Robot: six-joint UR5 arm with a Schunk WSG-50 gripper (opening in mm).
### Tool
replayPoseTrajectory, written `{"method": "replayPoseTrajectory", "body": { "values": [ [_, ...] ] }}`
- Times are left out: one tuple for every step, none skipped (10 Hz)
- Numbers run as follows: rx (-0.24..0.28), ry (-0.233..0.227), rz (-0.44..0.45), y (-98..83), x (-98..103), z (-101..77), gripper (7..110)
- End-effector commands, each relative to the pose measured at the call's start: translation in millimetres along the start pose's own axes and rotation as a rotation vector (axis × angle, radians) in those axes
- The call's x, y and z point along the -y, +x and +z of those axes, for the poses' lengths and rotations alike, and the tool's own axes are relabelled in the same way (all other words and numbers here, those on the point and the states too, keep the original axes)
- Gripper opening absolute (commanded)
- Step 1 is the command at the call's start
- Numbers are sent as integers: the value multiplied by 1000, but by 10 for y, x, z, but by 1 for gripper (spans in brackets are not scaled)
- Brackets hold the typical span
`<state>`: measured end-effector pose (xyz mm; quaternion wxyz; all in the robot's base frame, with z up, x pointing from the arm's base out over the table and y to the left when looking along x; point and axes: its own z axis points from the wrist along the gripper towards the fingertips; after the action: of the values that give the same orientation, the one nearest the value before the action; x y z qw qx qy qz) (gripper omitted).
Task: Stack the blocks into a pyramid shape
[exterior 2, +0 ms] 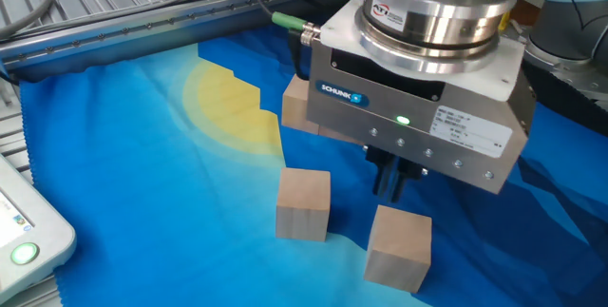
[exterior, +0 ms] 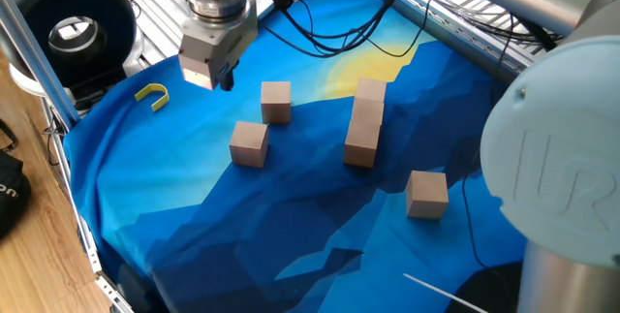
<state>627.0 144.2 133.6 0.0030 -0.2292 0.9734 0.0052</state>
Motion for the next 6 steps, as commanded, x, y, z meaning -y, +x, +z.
{"method": "replayPoseTrajectory", "body": {
  "values": [
    [-12, 0, -20, 27, 7, -11, 7],
    [-11, -10, -34, 24, -17, -11, 7],
    [3, -23, -41, -10, -51, -11, 7],
    [14, -35, -41, -38, -81, -12, 7],
    [14, -45, -66, -160, -109, 8, 7],
    [10, -51, -92, -300, -107, 60, 7]
  ]
}}
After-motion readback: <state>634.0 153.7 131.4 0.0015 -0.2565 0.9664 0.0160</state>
